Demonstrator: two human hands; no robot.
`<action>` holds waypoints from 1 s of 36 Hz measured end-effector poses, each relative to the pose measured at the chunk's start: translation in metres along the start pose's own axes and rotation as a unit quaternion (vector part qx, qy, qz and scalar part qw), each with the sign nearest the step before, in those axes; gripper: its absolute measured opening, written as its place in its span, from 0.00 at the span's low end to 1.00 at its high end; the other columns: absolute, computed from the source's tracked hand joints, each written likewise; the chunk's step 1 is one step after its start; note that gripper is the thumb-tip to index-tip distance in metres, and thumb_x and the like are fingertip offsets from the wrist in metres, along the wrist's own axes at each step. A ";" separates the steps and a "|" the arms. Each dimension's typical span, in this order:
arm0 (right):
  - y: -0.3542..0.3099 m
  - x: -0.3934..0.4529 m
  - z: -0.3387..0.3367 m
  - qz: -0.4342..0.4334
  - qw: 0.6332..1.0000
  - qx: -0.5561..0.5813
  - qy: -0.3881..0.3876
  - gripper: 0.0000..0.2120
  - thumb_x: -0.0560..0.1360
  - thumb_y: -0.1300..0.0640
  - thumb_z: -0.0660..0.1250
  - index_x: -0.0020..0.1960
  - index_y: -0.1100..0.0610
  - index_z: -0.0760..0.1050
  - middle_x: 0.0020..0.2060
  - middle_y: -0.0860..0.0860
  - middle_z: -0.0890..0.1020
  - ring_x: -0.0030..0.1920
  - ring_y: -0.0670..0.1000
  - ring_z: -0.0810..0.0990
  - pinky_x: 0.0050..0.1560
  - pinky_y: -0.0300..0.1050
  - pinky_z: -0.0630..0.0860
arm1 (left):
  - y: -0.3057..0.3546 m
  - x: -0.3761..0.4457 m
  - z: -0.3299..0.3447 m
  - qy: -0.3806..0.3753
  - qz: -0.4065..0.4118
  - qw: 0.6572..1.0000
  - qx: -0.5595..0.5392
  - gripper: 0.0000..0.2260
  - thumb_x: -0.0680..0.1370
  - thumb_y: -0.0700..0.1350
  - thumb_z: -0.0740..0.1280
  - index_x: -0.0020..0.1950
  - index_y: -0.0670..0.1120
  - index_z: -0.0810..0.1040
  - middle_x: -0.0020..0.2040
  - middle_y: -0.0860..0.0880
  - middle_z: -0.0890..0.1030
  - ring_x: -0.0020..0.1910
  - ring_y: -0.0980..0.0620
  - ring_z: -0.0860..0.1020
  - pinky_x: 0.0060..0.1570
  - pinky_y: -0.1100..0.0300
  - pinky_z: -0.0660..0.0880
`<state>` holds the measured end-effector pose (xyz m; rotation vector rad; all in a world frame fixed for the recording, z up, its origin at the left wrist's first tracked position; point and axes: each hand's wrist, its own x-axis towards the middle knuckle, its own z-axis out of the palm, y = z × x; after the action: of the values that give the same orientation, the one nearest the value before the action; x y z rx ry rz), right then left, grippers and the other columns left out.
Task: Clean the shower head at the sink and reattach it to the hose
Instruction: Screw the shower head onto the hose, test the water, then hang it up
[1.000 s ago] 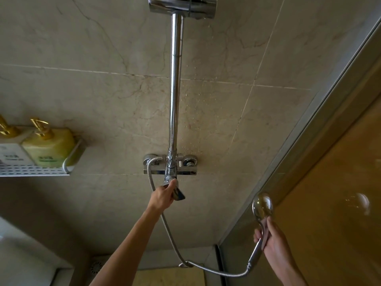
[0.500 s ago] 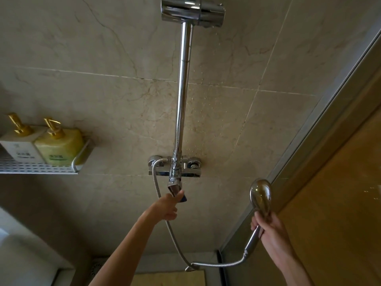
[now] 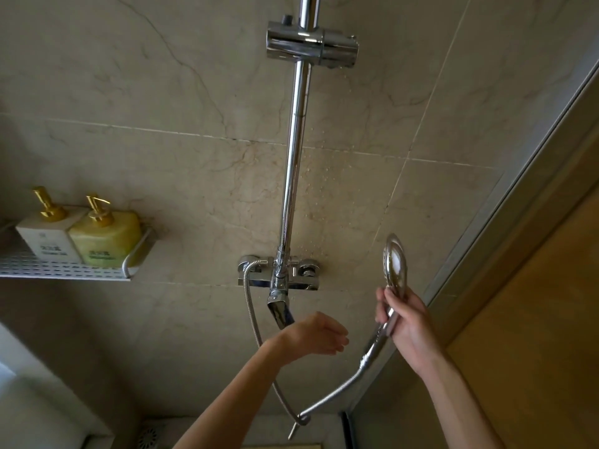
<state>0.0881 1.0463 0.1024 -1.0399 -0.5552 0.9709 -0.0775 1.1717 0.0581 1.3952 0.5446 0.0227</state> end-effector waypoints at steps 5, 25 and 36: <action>-0.016 0.011 0.023 0.009 0.991 0.030 -0.127 0.13 0.70 0.56 0.77 0.47 0.57 0.75 0.38 0.53 0.73 0.31 0.50 0.68 0.43 0.45 0.65 | 0.017 -0.002 0.013 -0.081 0.056 0.995 -0.003 0.14 0.81 0.42 0.64 0.63 0.37 0.76 0.58 0.41 0.79 0.61 0.43 0.77 0.69 0.45 0.71; -0.027 0.055 0.088 0.004 0.989 -0.052 -0.141 0.21 0.74 0.63 0.68 0.66 0.67 0.72 0.48 0.57 0.81 0.53 0.56 0.79 0.57 0.51 0.73 | 0.046 -0.019 -0.006 0.205 0.150 0.966 -0.050 0.03 0.74 0.32 0.71 0.47 0.36 0.81 0.39 0.41 0.82 0.40 0.46 0.83 0.48 0.46 0.81; -0.036 0.060 0.106 -0.079 0.972 -0.205 -0.082 0.13 0.77 0.57 0.70 0.52 0.68 0.78 0.42 0.58 0.78 0.44 0.56 0.75 0.51 0.51 0.76 | 0.066 -0.027 -0.019 0.295 0.190 0.936 0.006 0.06 0.72 0.41 0.76 0.39 0.41 0.82 0.37 0.42 0.86 0.36 0.47 0.82 0.39 0.55 0.77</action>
<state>0.0499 1.1414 0.1774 -1.2635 -0.9916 0.8215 -0.0888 1.1926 0.1275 1.4847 0.7571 0.7733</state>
